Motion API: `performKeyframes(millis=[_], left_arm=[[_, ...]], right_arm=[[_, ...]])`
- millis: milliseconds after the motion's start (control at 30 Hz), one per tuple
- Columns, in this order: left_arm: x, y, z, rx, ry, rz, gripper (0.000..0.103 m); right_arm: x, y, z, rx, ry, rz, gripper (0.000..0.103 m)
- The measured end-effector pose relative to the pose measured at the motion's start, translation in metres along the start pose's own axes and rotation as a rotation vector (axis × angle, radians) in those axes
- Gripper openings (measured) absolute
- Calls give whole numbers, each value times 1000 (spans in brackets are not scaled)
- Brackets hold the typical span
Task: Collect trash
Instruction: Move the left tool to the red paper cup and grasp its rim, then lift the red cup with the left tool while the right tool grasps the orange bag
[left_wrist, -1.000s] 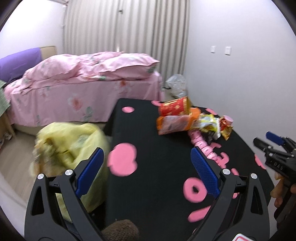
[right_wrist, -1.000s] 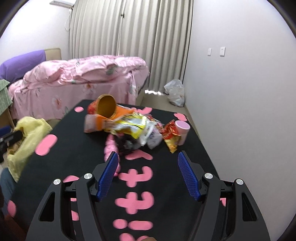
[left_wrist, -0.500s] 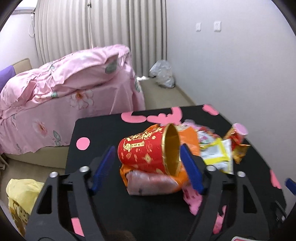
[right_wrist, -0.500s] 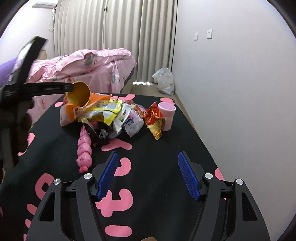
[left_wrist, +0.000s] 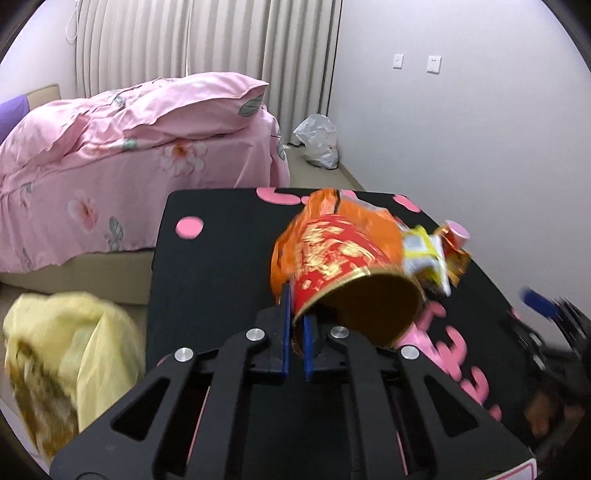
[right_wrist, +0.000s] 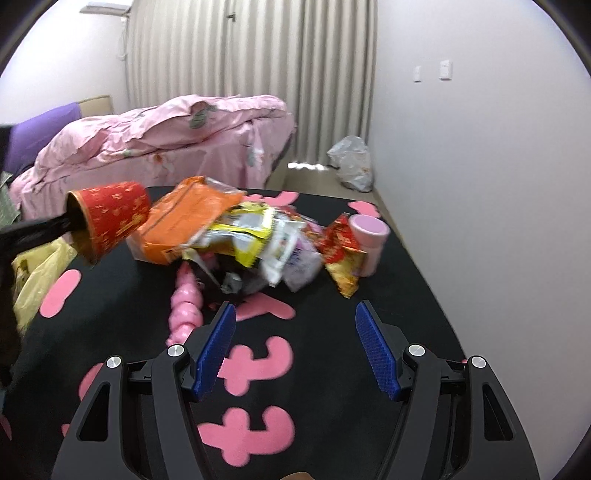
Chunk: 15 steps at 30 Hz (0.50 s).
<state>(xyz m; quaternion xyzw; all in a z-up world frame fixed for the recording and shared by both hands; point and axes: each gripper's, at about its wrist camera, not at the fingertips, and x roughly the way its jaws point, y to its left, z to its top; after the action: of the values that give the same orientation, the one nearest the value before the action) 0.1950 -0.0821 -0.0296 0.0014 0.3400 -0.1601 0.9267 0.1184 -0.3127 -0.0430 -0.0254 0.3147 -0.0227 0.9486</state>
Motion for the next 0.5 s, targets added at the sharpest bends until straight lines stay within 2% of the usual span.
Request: performKeyframes(millis=[167,233,500], left_arm=[[-45,10,-33,-57,7,-74,5],[-55,13,-39,-70,3,-80,5],[-67,20,-64,-73,15,-88,5]], right_arm=[[5,30,6,-95,-9,67,64],[10,41,11,-117,-4,94,64],[41,64,59,-144,-8,128,64]])
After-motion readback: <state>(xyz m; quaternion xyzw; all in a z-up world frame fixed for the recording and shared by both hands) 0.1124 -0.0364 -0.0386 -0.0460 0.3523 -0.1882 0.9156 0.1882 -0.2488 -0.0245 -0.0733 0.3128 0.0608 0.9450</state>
